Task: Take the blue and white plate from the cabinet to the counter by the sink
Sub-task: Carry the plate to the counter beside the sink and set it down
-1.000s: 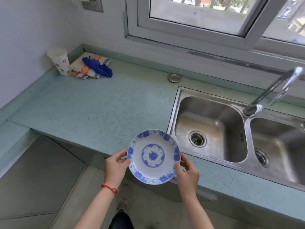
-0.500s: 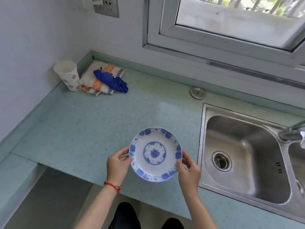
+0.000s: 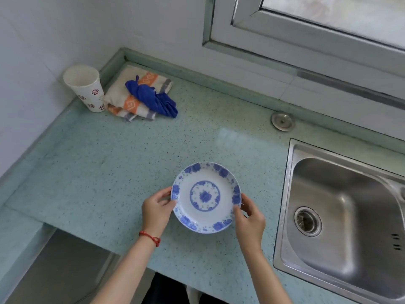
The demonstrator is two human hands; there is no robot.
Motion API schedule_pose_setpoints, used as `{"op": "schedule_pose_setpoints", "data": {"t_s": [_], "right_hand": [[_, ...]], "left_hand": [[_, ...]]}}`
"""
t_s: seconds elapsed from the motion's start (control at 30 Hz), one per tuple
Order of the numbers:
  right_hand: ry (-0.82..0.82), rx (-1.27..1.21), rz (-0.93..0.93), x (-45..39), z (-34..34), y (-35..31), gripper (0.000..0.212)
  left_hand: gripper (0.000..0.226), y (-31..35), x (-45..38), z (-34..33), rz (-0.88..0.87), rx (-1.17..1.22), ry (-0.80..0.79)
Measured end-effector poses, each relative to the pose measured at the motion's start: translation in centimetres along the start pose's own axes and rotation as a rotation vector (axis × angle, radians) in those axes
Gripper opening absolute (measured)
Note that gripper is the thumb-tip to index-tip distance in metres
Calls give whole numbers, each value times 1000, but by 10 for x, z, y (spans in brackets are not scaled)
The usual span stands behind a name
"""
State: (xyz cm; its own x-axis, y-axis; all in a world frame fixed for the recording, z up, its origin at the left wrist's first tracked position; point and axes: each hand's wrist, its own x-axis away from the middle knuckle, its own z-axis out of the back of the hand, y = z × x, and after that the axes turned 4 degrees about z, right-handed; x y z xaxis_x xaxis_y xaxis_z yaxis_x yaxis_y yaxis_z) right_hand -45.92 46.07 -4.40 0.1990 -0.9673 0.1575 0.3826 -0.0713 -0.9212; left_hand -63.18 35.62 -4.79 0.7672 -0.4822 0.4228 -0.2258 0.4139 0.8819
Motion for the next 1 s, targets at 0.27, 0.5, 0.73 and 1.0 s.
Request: {"op": "schedule_pose_setpoints", "data": {"t_s": [0.27,0.5,0.73,1.0], "right_hand": [[-28,8,-26,-9,-7,4,34],[-15,12,-53,-10,-11,5,36],[-18,7,-71,-14,-13,3,37],[-5,20,-65,-19,-17,-2,36]], "left_hand": [[36,3,-7,-5,33,-25,22],[38,3,-9,-4,35,-14,9],[38,3,-11,-5,28,-18,16],[38,8,-14,-9,12,-14,16]]}}
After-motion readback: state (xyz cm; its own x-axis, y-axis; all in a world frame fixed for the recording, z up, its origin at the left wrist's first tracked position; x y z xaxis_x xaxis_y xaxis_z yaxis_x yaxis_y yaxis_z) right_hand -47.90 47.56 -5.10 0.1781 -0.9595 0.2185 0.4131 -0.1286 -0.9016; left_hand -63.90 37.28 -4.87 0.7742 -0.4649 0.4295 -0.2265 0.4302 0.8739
